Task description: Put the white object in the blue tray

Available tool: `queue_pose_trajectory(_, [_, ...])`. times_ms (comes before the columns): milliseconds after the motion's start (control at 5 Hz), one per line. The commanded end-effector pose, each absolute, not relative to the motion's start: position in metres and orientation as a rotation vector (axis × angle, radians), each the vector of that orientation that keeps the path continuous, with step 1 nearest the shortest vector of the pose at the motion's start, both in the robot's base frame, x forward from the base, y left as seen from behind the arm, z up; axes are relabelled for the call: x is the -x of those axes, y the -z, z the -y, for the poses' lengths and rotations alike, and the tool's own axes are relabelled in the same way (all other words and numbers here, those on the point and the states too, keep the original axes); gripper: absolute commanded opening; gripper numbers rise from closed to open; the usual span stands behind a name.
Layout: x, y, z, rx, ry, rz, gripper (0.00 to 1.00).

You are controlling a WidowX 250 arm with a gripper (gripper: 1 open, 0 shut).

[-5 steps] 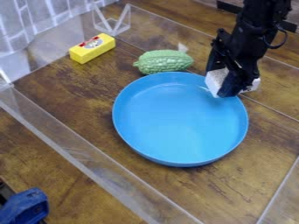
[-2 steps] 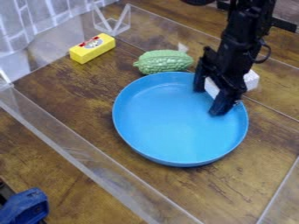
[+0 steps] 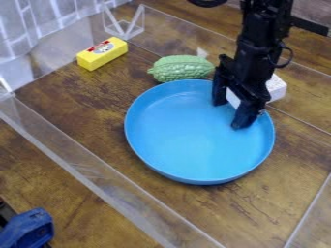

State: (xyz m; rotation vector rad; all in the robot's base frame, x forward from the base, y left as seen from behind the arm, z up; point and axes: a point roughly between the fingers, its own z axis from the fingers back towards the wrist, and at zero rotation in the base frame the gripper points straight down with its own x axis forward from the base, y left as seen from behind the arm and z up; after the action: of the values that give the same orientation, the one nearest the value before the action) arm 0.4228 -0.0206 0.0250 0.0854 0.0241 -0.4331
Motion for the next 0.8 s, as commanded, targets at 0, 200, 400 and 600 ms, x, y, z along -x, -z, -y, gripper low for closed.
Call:
queue_pose_trajectory(0, [-0.422,-0.045,0.017,-0.076,0.407,0.028,1.0])
queue_pose_trajectory(200, [-0.417,-0.038,0.018,-0.056,0.395,0.024,1.0])
queue_pose_trajectory(400, [-0.413,-0.033,0.018,-0.036,0.384,0.02,1.0])
queue_pose_trajectory(600, [-0.409,-0.028,0.02,-0.012,0.373,0.017,1.0])
